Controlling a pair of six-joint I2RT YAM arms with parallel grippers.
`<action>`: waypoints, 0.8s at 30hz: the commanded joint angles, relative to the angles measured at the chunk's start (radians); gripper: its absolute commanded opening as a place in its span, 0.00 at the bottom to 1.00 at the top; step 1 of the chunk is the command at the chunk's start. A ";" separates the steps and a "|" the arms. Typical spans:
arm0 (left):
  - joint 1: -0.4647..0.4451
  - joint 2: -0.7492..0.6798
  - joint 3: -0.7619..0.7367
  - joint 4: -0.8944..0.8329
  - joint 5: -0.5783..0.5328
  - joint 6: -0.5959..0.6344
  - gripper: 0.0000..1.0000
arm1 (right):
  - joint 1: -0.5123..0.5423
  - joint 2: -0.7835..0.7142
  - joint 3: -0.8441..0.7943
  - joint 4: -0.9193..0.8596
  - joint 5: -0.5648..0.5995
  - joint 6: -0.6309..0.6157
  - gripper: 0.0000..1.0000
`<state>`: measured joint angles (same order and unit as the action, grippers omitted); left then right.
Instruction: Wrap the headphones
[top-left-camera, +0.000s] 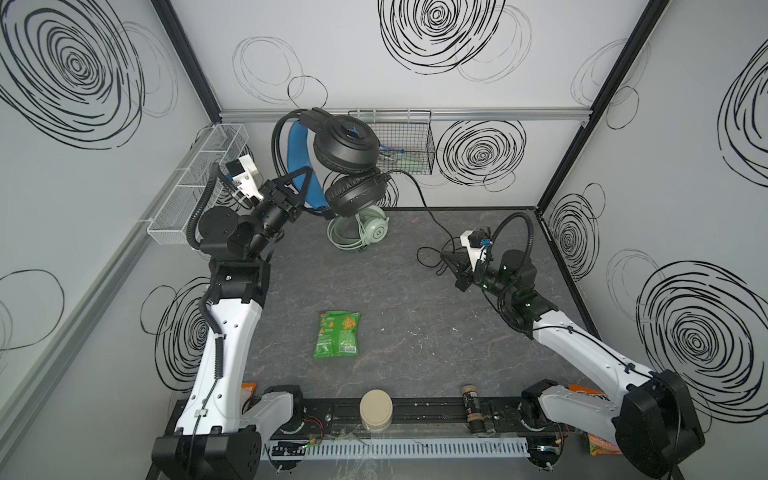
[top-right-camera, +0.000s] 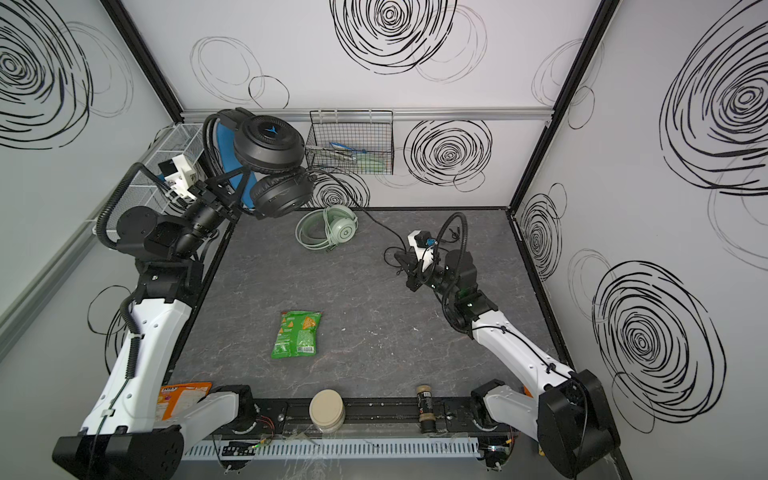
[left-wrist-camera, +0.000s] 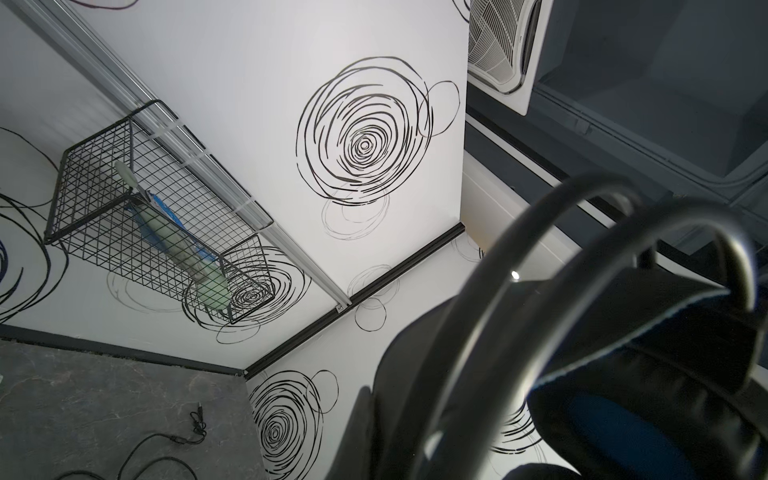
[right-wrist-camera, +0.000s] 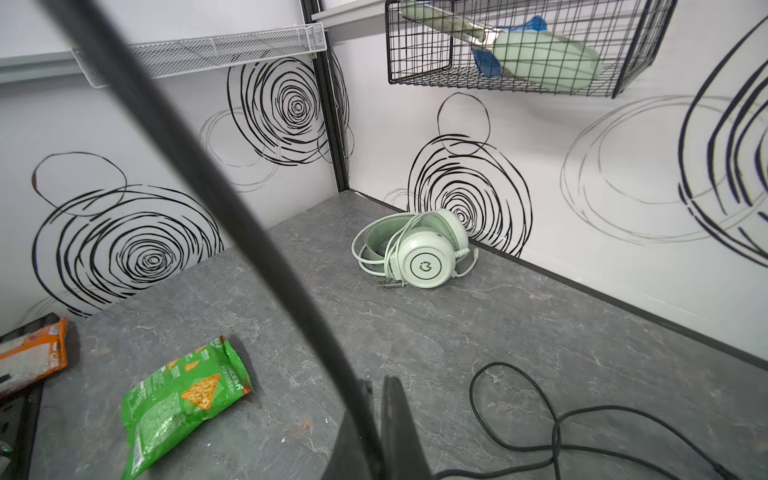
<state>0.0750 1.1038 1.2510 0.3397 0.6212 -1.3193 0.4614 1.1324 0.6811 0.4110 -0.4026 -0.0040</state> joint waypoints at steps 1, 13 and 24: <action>0.008 -0.028 0.009 0.073 -0.087 -0.057 0.00 | 0.014 -0.011 0.001 -0.006 0.048 -0.015 0.00; -0.126 -0.033 0.009 -0.230 -0.457 0.073 0.00 | 0.141 -0.110 0.058 -0.371 0.174 -0.070 0.00; -0.156 -0.021 -0.011 -0.435 -0.623 0.459 0.00 | 0.134 -0.181 0.313 -0.669 0.635 -0.237 0.00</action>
<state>-0.0673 1.1152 1.2480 -0.1303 0.1020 -1.0031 0.5999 0.9466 0.8852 -0.1612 0.0105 -0.1577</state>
